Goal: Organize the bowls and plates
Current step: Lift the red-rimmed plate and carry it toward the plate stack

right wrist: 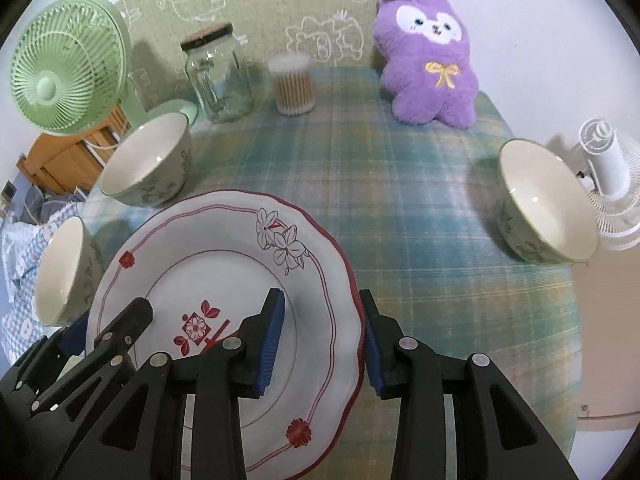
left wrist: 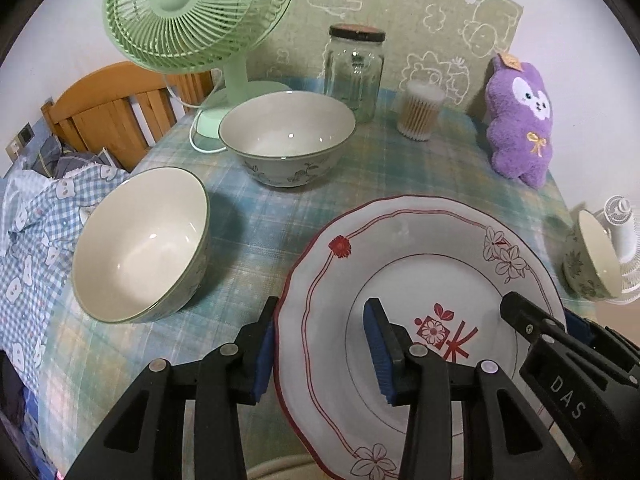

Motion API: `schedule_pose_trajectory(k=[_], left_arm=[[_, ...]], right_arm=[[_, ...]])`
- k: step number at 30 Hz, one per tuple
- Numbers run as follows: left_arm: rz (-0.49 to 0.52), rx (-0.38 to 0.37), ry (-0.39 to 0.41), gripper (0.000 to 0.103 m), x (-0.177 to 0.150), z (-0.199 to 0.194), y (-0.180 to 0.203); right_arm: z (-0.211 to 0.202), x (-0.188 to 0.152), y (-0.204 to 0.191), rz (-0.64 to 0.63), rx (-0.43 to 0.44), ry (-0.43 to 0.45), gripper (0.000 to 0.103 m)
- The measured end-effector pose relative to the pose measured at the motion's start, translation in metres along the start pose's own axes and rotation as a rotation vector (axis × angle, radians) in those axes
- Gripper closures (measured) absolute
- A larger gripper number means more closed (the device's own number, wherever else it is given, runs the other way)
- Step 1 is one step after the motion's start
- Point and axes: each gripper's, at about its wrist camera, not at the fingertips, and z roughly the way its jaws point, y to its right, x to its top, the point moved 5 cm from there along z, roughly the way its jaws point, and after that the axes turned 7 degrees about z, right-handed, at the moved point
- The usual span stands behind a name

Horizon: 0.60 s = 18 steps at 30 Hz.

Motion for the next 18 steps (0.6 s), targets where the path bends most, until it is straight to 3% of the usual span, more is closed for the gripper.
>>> schedule_pose_trajectory(k=[10, 18], left_arm=[[0.002, 0.022, 0.032, 0.062, -0.011, -0.036, 0.003], [0.031, -0.023, 0.016, 0.062, -0.037, -0.056, 0.004]], right_arm=[[-0.035, -0.020, 0.006, 0.008, 0.016, 0.015, 0.063], [-0.061, -0.054, 0.010, 0.039, -0.028, 0.018, 0.063]])
